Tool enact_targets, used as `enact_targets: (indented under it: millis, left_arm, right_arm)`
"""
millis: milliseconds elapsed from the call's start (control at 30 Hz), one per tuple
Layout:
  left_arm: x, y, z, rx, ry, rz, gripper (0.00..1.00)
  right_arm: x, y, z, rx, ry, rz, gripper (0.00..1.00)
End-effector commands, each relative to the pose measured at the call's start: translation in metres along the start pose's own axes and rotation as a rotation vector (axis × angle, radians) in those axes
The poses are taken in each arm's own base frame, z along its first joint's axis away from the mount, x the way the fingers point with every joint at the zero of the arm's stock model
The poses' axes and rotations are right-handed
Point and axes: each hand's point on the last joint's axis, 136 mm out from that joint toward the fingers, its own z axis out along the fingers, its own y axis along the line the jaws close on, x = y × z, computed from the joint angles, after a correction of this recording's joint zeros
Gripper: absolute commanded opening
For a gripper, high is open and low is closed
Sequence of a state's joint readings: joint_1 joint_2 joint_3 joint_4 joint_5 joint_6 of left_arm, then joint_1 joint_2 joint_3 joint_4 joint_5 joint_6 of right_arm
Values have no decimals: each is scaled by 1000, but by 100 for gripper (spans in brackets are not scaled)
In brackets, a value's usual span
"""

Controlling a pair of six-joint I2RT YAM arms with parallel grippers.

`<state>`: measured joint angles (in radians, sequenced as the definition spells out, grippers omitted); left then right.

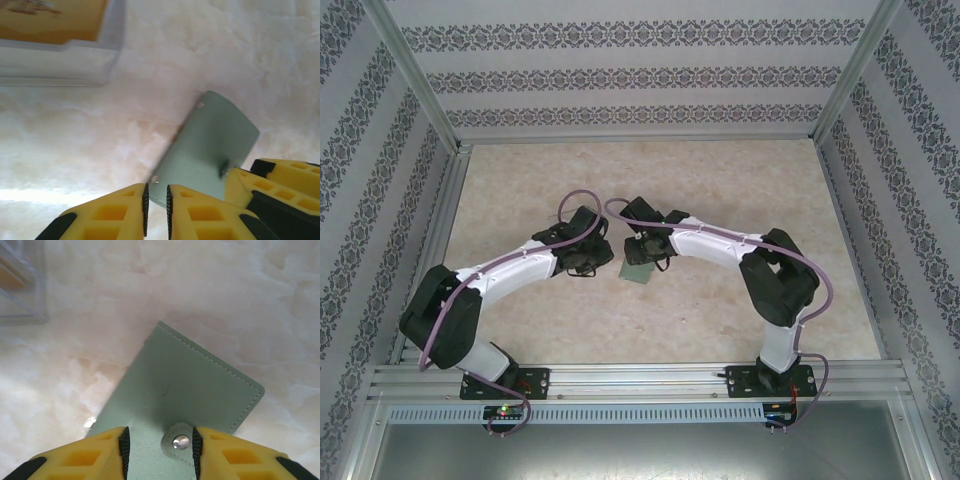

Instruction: Take the credit cards out of the card holder

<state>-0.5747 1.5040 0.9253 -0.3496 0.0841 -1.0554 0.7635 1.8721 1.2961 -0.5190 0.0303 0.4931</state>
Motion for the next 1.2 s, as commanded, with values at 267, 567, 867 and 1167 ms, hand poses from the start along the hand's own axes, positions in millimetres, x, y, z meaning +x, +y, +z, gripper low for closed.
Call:
enact_targets:
  millis: [267,567,867,1167]
  left_arm:
    - [-11,18,-15,-43,-58,-23,21]
    - [-6,11,-8,-8,-25,-9,21]
    - [4,-14,15,104,57,-24,18]
    - [18,-34,52,185,152,-79,5]
  right_arm:
    - [17,-15,19,139,85,-58,44]
    - [16,-17,26,158,88,-74,11]
    - [10,-3,9,57,23,-104,0]
    - [12,11,2,-65,-9,-76,0]
